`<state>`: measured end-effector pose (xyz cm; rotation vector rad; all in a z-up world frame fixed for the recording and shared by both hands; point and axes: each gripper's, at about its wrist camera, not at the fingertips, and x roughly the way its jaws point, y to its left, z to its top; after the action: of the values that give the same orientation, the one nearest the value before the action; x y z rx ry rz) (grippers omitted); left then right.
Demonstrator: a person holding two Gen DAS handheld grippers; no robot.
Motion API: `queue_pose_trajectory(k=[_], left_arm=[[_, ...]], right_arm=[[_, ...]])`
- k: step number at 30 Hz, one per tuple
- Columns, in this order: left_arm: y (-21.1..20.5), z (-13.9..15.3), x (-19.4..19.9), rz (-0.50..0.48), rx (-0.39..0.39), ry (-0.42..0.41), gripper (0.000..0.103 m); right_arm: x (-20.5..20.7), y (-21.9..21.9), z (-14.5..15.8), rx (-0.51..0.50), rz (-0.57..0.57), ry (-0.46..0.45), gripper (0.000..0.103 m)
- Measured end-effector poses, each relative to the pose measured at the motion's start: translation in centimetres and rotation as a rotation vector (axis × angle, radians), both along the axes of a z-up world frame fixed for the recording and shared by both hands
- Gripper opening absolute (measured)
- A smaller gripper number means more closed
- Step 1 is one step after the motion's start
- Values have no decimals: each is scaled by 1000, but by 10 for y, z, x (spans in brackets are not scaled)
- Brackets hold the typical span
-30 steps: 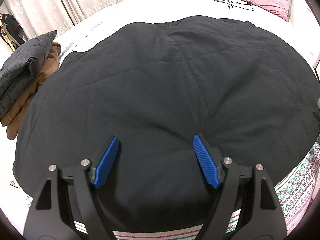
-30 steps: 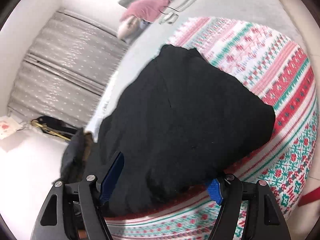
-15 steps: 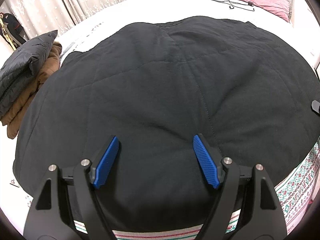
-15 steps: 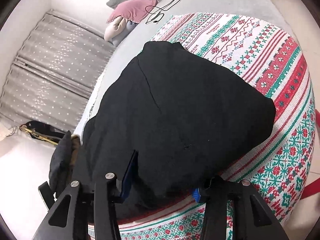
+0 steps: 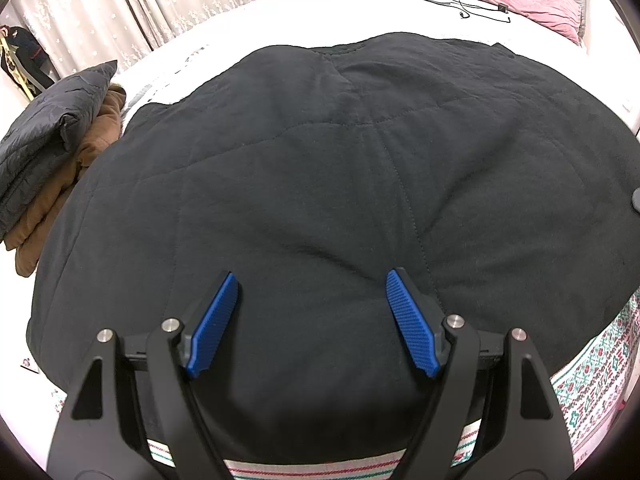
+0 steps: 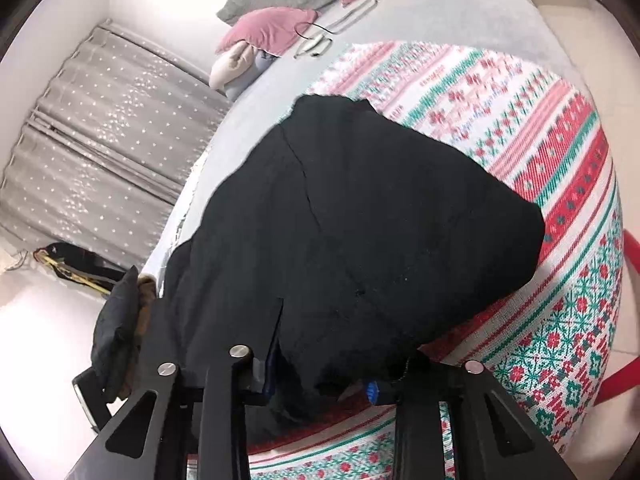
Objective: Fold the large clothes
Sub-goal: 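Lift the coat edge with the right tool and fold it toward the left tool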
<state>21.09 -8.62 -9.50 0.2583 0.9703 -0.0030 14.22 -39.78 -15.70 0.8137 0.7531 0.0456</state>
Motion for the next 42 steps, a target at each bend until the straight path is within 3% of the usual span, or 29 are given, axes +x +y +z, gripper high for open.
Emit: queue_pose_trajectory(k=[8,16,26,29,33,38,42], left_arm=[[0,-1,0,1,3,0,78],[1,0,1,11,-11,8,78],[3,1,3,9,-19,25,78],[10,4,10,1,-64,67,77],[26,13,26,20,-154,120,77],[19,20,43,33,-98,86,77],[-5,20,72,46,50,57,77]], right_arm=[[-7,31,50,-150,44,-140,21],[-7,52,70,-213,45,-179,20],[-19,106,105,-430,131,-326,19],[-16,108,106,-420,129,-322,19],[-8,92,102,-333,98,-288,19],[-2,78,102,-266,71,-275,19],[-2,81,104,-263,75,-286,19]])
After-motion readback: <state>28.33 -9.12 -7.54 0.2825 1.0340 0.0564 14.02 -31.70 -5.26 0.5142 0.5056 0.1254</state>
